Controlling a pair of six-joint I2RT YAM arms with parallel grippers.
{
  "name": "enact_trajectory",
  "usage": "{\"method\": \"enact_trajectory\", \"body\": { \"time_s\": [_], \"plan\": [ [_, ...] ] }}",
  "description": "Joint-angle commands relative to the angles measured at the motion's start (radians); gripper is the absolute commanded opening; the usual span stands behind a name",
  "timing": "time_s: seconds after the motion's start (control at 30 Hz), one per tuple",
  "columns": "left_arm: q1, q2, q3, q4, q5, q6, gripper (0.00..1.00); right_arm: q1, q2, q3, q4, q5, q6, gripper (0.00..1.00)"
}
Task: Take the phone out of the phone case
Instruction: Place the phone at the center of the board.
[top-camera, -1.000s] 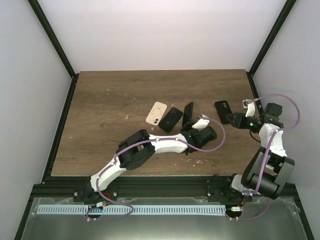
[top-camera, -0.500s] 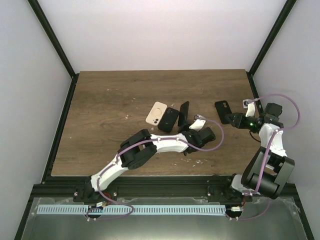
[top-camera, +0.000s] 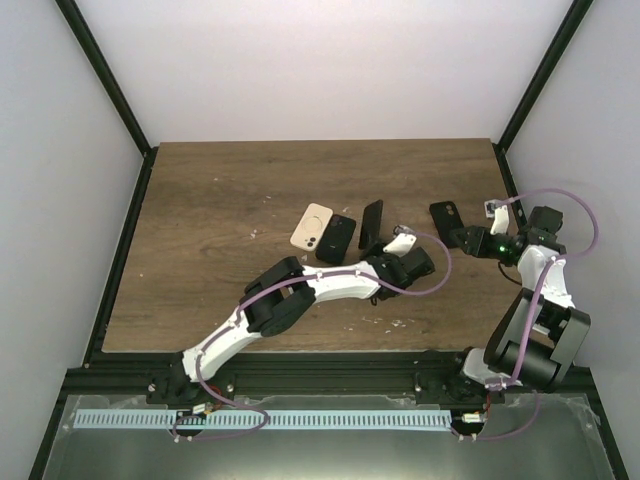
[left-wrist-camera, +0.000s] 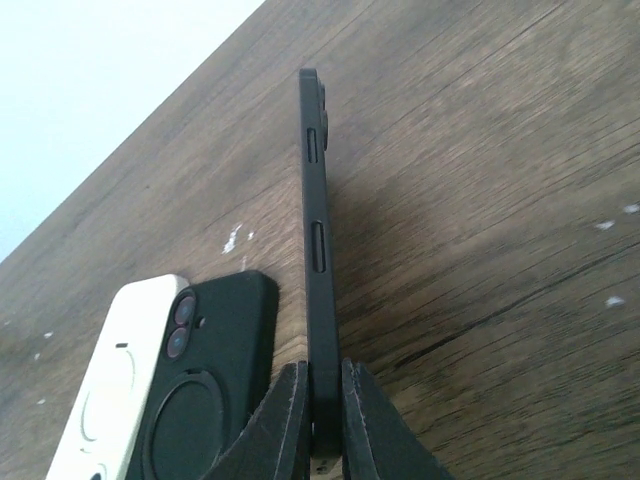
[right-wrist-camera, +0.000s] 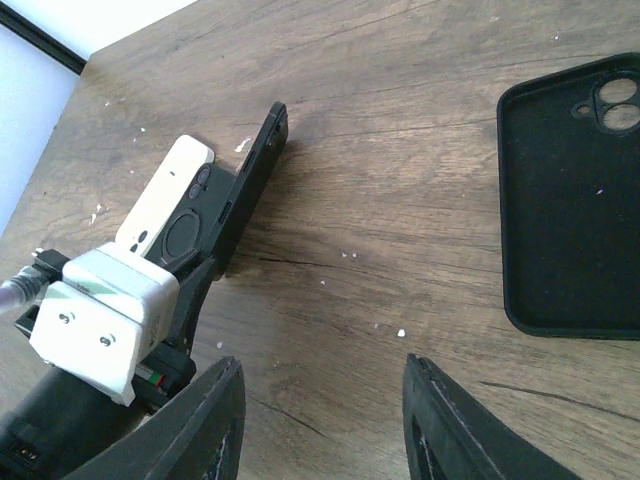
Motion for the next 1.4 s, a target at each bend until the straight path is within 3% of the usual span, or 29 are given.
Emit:
{"method": "enact_trajectory", "body": {
  "time_s": [0.0, 0.03, 0.23, 0.5, 0.67, 0.73, 0.77, 0.8, 1.07, 1.37],
  "plan": [
    [-0.003, 0.044, 0.046, -0.049, 0.13, -0.022, 0.03, 0.006, 0.014, 0.013, 0.007, -0.011, -0.001, 0.44],
    [-0.001, 0.038, 0.043, -0.046, 0.134, -0.015, 0.06, 0.006, 0.014, 0.013, 0.006, -0.012, -0.002, 0.45],
    [0.026, -0.074, -0.066, 0.007, 0.299, -0.024, 0.48, 0.006, 0.001, 0.018, -0.001, -0.015, -0.019, 0.46],
    [0.085, -0.374, -0.28, 0.021, 0.569, -0.08, 0.77, 0.039, -0.086, 0.128, -0.046, 0.001, -0.014, 0.47],
    [0.175, -0.502, -0.379, -0.094, 0.749, -0.1, 0.86, 0.173, -0.13, 0.199, -0.031, -0.021, -0.008, 0.51],
    [0.213, -0.524, -0.401, -0.143, 0.792, -0.098, 0.88, 0.189, -0.152, 0.121, 0.016, -0.131, -0.042, 0.74],
    [0.237, -0.525, -0.407, -0.174, 0.814, -0.091, 0.89, 0.19, -0.163, 0.064, 0.069, -0.184, -0.022, 0.95],
    [0.254, -0.524, -0.414, -0.201, 0.829, -0.087, 0.91, 0.194, -0.172, -0.005, 0.174, -0.221, 0.052, 0.99],
    [0.328, -0.481, -0.422, -0.296, 0.895, -0.108, 0.97, 0.222, -0.261, -0.052, 0.185, -0.148, 0.033, 1.0],
    [0.341, -0.4, -0.391, -0.347, 1.026, -0.115, 1.0, 0.223, -0.271, -0.048, 0.157, -0.178, 0.025, 1.0]
  ]
}}
